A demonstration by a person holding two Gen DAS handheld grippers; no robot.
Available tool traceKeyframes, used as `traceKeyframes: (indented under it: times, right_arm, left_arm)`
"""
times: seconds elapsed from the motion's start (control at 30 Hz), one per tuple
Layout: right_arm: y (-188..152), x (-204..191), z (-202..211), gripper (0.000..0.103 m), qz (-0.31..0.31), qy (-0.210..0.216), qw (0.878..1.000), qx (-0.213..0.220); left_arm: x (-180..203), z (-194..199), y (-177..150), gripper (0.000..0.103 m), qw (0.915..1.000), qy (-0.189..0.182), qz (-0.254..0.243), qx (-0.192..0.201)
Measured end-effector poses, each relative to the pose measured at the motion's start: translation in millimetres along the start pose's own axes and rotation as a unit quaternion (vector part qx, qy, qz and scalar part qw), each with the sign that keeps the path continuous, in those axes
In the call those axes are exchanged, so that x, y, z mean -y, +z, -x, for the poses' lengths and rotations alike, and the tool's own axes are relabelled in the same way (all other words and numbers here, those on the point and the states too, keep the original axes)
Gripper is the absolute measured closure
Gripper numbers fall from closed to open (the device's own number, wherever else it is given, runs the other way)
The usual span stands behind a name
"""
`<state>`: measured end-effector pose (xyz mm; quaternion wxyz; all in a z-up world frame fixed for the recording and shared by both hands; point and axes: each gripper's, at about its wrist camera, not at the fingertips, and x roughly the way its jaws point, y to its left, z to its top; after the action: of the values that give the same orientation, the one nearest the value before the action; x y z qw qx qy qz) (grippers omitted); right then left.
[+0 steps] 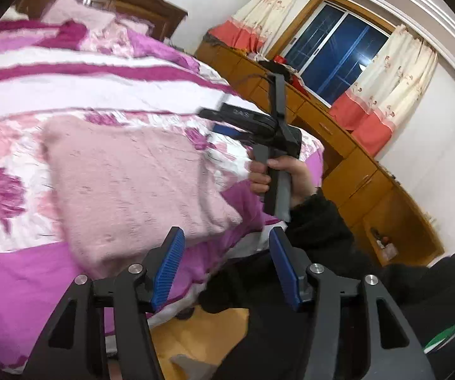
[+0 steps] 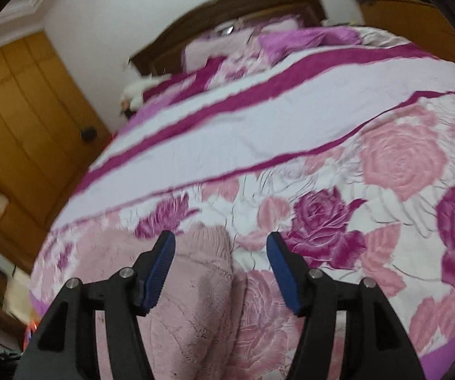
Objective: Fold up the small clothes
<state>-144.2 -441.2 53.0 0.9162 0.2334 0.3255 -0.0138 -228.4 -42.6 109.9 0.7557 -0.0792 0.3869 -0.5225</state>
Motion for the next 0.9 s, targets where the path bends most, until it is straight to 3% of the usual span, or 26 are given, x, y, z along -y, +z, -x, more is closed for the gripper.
traceKeyframes:
  times: [0.07,0.2,0.33,0.4,0.47,0.53,0.57,0.67,0.73,0.77,0.9]
  right_arm:
    - [-2.5,5.4,9.4,0.040,-0.024,-0.021,0.999,0.009]
    - [-22.4,3.0,33.2,0.040,-0.041,-0.008,0.999,0.020]
    - [-63.4,-27.0,47.7,0.040,-0.013,0.028,0.999,0.020]
    - [-90.3,-46.5,46.3,0.043,0.009,0.054,0.998,0.013]
    - [-115.6,-67.3,23.4,0.045,0.056,0.031,0.997,-0.038]
    - [-135.8,-81.9,-11.6,0.046,0.141,-0.078,0.984,-0.077]
    - [-142.0,-87.9,-20.3,0.044,0.179,-0.115,0.975,-0.057]
    - [-133.5,-92.2,-14.7,0.044,0.169,-0.115,0.977,-0.054]
    - [-129.9,-91.9,-9.5,0.044,0.153,-0.112,0.981,-0.051]
    - [-128.4,-92.8,-5.5,0.044,0.144,-0.113,0.982,-0.052]
    - [-123.5,-109.3,12.8,0.044,0.141,-0.099,0.984,-0.046]
  left_arm:
    - [-9.8,13.8,0.2,0.071,0.9987,0.041,0.004,0.029]
    - [-33.4,15.2,11.4,0.071,0.9818,0.178,0.022,0.063]
    - [-55.6,-15.2,16.0,0.071,0.9736,0.221,0.011,0.058]
    - [-67.0,-45.8,9.5,0.071,0.9661,0.257,-0.008,0.025]
    - [-82.3,-63.8,-7.9,0.064,0.9689,0.247,0.006,-0.009]
    - [-90.0,-52.6,-21.4,0.059,0.9774,0.202,0.061,0.006]
    - [-90.7,-47.0,-25.3,0.059,0.9782,0.194,0.074,0.008]
    - [-80.1,-24.4,-50.2,0.059,0.9756,0.209,0.061,0.026]
    - [-73.3,-20.9,-57.8,0.065,0.9674,0.250,0.033,0.025]
    - [-72.8,-22.1,-57.5,0.073,0.9672,0.251,0.032,0.025]
    - [-76.1,-26.6,-48.5,0.079,0.9724,0.229,0.039,0.024]
